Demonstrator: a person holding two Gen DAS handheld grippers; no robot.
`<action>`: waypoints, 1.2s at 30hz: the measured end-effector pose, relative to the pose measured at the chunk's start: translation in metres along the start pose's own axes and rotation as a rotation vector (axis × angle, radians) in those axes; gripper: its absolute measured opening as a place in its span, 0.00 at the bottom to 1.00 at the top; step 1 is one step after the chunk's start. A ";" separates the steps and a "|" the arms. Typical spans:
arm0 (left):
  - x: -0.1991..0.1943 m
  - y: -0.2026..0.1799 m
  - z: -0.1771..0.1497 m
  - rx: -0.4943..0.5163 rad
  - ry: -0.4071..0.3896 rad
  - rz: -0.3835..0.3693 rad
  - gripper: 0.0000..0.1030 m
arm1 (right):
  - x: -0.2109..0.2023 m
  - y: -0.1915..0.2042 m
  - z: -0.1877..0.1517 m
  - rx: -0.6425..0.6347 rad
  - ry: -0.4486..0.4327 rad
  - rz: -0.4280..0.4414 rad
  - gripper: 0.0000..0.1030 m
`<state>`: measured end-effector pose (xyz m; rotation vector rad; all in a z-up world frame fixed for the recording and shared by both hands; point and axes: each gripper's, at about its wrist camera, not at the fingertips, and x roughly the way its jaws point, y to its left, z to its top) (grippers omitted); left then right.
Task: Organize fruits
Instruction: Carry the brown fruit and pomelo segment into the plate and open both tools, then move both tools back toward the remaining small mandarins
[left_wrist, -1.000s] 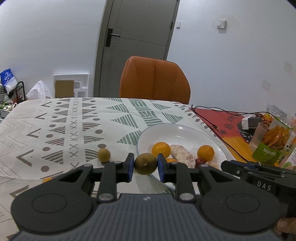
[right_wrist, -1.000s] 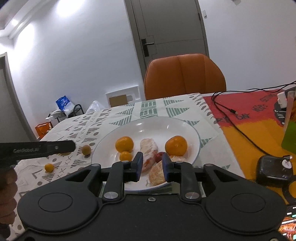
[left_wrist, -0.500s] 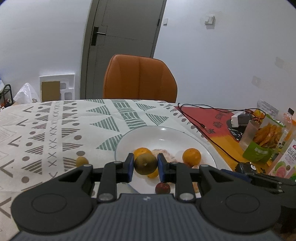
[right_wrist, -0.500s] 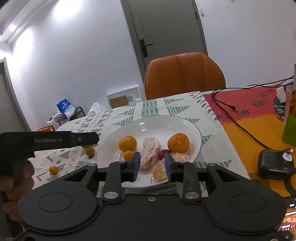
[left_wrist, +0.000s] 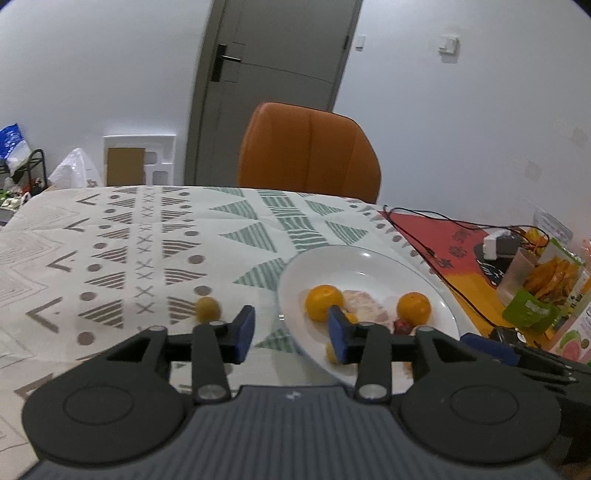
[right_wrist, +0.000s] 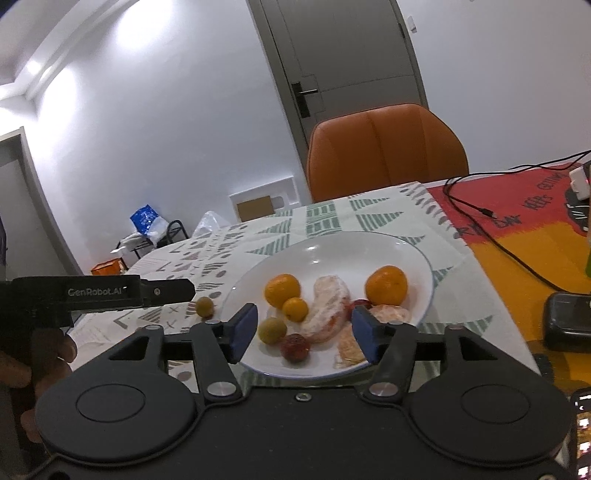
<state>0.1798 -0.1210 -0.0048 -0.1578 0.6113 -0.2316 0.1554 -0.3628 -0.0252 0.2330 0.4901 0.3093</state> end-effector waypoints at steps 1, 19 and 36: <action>-0.002 0.003 0.000 -0.010 -0.006 0.003 0.47 | 0.000 0.001 0.000 0.001 -0.003 0.006 0.59; -0.052 0.048 0.005 -0.107 -0.137 0.088 0.92 | 0.002 0.038 0.001 -0.042 -0.033 0.074 0.93; -0.085 0.095 -0.001 -0.174 -0.162 0.197 0.93 | 0.016 0.074 -0.002 -0.088 -0.009 0.129 0.95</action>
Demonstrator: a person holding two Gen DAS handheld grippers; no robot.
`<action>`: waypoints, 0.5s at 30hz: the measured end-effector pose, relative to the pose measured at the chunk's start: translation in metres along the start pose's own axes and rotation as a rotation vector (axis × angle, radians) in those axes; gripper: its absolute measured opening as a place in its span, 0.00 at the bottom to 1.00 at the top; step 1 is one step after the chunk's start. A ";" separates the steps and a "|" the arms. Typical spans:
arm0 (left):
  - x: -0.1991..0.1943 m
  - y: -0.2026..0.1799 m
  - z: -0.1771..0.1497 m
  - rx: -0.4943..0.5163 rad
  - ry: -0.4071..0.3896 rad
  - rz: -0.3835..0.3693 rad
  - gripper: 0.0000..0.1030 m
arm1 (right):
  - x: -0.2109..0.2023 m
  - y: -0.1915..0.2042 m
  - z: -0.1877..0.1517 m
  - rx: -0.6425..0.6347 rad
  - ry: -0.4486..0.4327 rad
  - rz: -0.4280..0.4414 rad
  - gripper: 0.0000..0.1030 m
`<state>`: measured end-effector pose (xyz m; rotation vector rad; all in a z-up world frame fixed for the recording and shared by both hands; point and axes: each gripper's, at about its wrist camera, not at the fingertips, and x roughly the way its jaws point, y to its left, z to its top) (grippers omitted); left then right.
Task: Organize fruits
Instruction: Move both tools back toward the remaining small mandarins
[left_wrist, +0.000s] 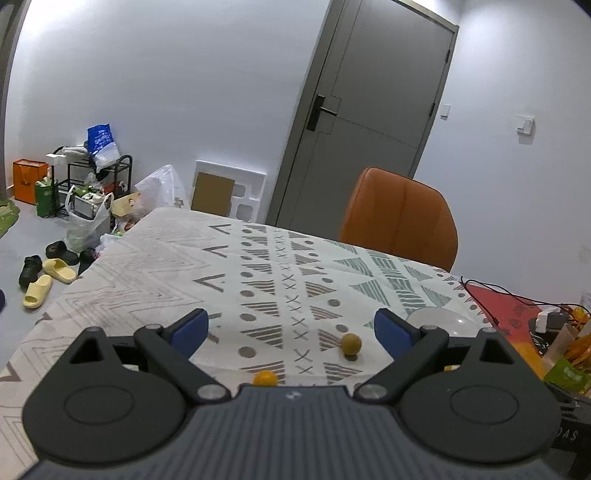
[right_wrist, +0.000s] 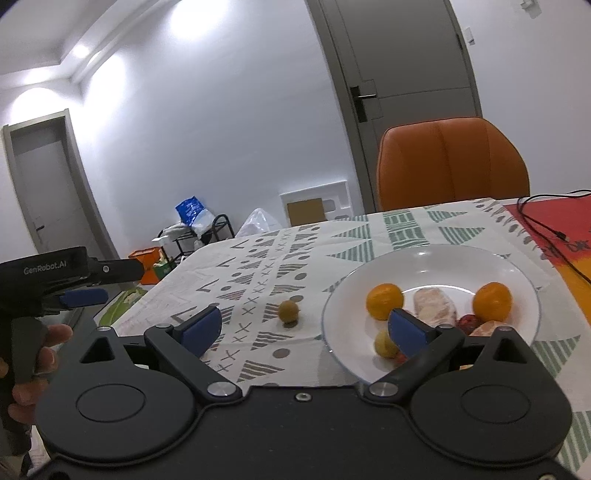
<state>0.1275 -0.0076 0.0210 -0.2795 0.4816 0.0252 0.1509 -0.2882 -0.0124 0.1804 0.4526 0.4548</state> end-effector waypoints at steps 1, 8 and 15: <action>-0.001 0.003 -0.001 -0.004 0.000 0.002 0.93 | 0.002 0.001 0.000 -0.002 0.004 0.002 0.95; -0.002 0.015 -0.006 -0.012 0.013 0.019 0.93 | 0.011 0.010 -0.002 -0.025 0.022 0.012 0.95; 0.005 0.023 -0.014 -0.013 0.048 0.021 0.93 | 0.020 0.016 -0.003 -0.040 0.042 0.021 0.95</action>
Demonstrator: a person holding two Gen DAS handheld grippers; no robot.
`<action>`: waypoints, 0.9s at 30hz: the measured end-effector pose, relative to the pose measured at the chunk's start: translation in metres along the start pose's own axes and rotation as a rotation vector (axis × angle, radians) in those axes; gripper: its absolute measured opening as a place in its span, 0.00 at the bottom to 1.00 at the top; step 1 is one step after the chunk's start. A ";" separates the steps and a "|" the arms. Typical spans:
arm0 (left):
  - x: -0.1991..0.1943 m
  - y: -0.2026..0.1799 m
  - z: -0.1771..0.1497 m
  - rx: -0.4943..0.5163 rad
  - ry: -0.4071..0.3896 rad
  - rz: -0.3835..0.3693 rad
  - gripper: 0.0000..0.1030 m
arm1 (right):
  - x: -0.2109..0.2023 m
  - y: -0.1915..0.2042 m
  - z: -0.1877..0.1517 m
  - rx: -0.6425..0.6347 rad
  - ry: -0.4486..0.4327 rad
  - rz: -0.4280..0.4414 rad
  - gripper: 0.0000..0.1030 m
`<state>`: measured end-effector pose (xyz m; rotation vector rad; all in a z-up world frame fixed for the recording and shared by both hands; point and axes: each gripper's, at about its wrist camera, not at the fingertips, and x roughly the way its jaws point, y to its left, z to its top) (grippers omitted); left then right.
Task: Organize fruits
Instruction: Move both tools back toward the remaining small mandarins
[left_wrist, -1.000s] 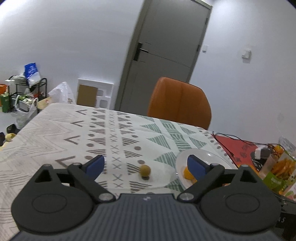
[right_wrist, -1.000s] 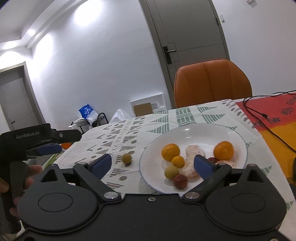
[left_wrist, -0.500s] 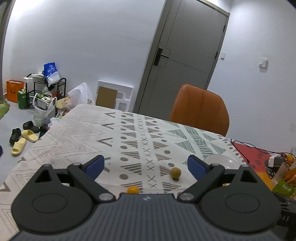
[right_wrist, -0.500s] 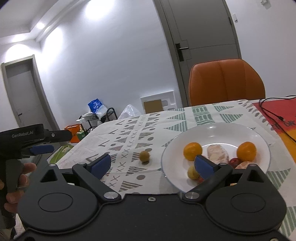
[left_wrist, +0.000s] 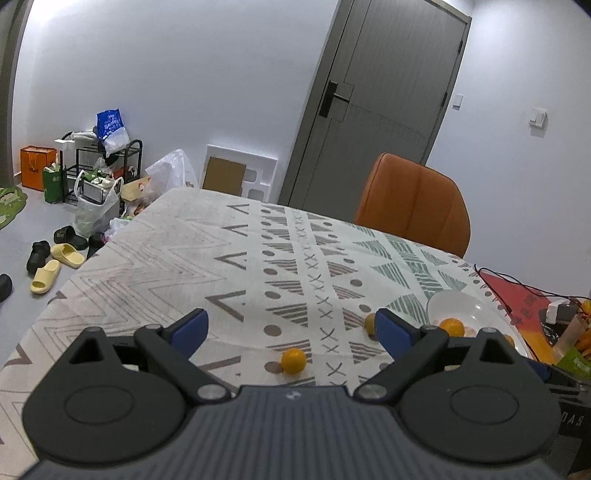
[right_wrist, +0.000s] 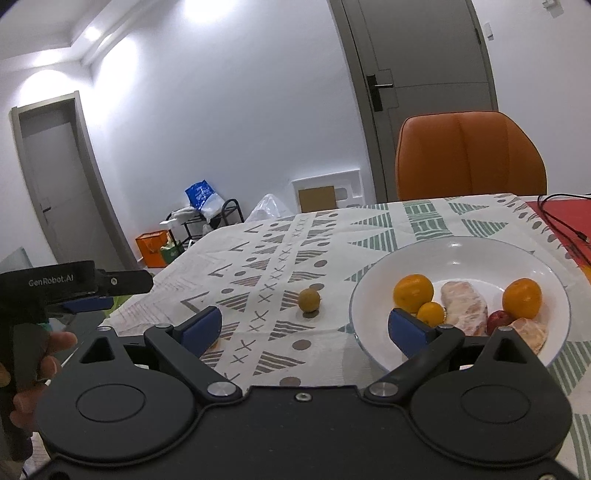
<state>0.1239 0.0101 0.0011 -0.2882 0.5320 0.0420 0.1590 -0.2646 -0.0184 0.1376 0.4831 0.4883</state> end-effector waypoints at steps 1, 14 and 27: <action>0.001 0.001 -0.001 -0.002 0.005 0.004 0.93 | 0.001 0.001 0.000 -0.004 0.004 -0.001 0.95; 0.033 0.004 -0.013 -0.011 0.093 -0.004 0.90 | 0.025 0.003 0.003 -0.022 0.049 0.012 0.98; 0.063 -0.001 -0.023 0.007 0.148 0.029 0.58 | 0.046 0.003 0.007 -0.050 0.089 0.012 0.93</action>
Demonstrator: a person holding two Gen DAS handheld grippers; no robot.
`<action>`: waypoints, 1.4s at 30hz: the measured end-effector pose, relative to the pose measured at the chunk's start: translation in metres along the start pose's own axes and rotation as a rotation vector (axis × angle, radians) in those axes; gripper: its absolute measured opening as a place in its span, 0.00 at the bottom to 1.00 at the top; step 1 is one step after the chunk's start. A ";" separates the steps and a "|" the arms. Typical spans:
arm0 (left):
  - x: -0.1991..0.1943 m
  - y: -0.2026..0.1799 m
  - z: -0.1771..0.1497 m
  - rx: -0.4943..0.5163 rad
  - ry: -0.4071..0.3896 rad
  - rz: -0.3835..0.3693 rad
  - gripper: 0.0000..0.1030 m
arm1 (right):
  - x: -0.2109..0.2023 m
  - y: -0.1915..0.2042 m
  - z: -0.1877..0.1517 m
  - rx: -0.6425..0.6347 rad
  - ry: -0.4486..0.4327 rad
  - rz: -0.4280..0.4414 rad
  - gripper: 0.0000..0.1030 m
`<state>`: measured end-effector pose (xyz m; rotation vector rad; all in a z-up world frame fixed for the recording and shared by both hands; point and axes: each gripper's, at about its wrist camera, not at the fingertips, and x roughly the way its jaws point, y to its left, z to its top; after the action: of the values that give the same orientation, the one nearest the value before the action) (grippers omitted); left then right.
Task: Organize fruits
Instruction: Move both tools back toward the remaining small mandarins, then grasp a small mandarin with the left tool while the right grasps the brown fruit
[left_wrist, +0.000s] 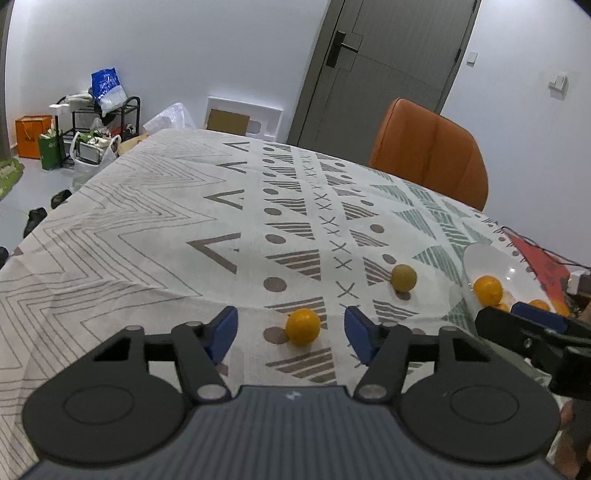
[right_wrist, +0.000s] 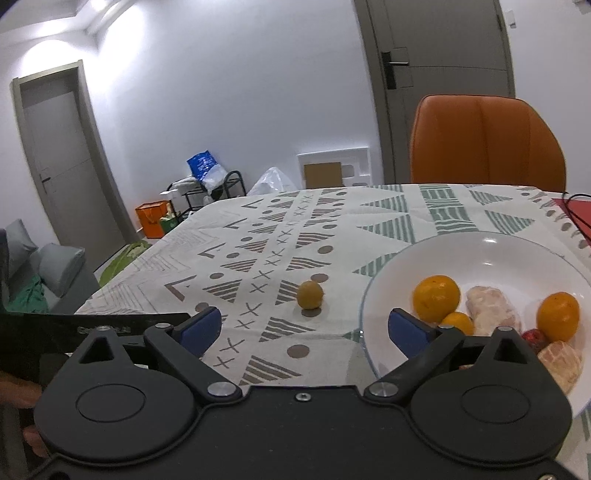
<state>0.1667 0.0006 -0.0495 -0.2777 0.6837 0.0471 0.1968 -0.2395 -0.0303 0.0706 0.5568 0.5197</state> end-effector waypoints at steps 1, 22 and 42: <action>0.002 0.000 0.000 0.002 0.003 -0.001 0.54 | 0.002 0.000 0.001 -0.002 0.002 0.003 0.92; 0.015 0.017 0.019 0.005 -0.007 0.032 0.19 | 0.052 0.011 0.021 -0.084 0.084 0.006 0.44; -0.001 0.053 0.034 -0.060 -0.060 0.060 0.20 | 0.096 0.032 0.022 -0.228 0.162 -0.108 0.32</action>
<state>0.1800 0.0611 -0.0365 -0.3124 0.6315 0.1335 0.2635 -0.1635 -0.0514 -0.2191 0.6518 0.4833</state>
